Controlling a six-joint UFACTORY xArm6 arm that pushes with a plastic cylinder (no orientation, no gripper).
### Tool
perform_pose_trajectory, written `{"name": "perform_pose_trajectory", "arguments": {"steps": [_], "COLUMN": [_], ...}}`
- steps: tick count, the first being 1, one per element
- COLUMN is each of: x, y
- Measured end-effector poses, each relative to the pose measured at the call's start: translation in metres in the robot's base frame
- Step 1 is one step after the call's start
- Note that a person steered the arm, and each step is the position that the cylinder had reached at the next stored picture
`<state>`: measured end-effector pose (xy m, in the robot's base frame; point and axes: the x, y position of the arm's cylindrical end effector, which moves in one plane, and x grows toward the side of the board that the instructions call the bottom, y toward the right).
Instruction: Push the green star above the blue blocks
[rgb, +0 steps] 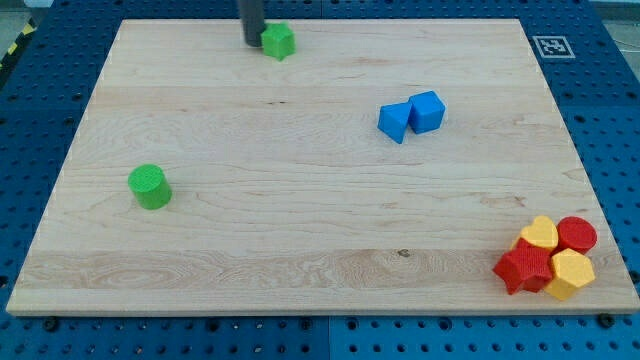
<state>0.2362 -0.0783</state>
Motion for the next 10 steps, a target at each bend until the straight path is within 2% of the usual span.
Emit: {"name": "perform_pose_trajectory", "arguments": {"steps": [2, 3, 5, 6, 7, 8, 9, 10], "x": [0.005, 0.023, 0.096, 0.092, 0.064, 0.029, 0.023, 0.052], "y": [0.021, 0.073, 0.179, 0.164, 0.139, 0.146, 0.197, 0.224]}}
